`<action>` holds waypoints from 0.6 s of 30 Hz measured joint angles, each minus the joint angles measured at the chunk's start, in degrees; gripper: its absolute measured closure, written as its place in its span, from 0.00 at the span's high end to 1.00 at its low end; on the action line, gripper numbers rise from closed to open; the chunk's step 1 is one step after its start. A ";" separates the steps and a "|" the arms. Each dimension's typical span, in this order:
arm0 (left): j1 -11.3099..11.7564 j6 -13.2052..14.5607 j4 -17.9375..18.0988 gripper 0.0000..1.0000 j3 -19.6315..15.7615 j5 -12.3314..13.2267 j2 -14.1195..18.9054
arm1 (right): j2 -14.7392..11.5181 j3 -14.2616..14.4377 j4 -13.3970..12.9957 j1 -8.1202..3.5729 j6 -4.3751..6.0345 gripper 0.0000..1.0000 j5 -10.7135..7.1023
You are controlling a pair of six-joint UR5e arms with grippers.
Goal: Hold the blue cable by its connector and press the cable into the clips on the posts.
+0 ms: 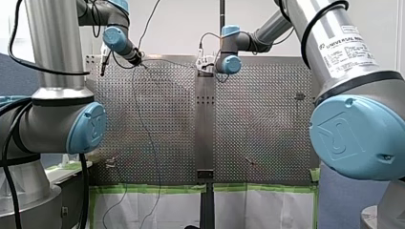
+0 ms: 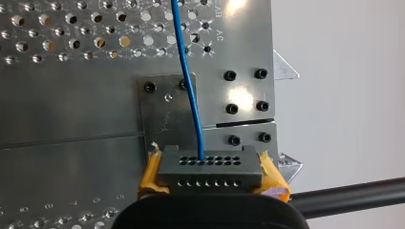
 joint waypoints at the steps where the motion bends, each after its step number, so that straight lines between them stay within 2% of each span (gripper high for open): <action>1: -0.04 -0.06 0.00 0.99 0.00 -0.04 0.01 | 0.02 0.00 0.00 0.00 0.00 0.00 0.00; 13: -0.85 -0.56 -0.25 0.99 0.00 -2.09 0.02 | 0.12 -0.02 0.08 0.01 0.00 0.00 0.00; 18: -1.24 -0.66 -0.24 0.99 -0.01 -2.11 0.02 | 0.14 -0.02 0.08 0.01 0.00 0.00 0.00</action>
